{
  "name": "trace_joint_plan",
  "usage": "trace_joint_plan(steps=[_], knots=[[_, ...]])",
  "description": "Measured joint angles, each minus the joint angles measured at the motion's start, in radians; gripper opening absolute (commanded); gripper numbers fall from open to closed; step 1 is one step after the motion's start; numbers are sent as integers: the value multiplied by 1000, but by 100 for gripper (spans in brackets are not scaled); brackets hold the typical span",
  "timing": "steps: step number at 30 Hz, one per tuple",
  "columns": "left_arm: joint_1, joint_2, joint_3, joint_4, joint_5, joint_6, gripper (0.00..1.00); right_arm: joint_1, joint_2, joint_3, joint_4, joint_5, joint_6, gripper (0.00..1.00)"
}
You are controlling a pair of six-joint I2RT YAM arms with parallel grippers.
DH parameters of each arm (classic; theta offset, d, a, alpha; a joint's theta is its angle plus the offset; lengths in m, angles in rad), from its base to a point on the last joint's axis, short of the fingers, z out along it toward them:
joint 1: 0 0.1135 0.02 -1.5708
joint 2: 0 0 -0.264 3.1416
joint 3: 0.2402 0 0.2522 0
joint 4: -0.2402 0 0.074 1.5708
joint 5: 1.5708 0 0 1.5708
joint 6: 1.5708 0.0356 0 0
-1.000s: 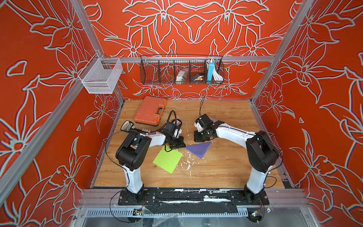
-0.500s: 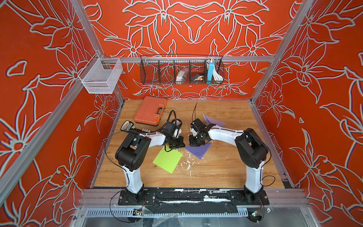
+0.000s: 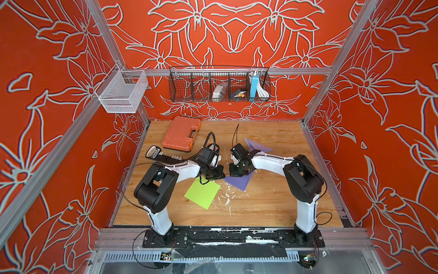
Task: Fold the square paper diagonally
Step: Fold the paper at the center of the board.
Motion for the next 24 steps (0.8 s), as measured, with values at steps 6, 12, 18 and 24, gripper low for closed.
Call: trace_joint_plan(steps=[6,12,18,24], knots=[[-24,-16,5,0,-5,-11,0,0,-8,-19,26,1,0,0],[-32,30,24,16,-1,-29,0,-1,-19,-43,55,-5,8,0],[-48,120,61,34,6,-40,0,-3,-23,-60,94,-23,21,0],[-51,147,84,35,1,-50,0,-3,-23,-72,129,-40,29,0]])
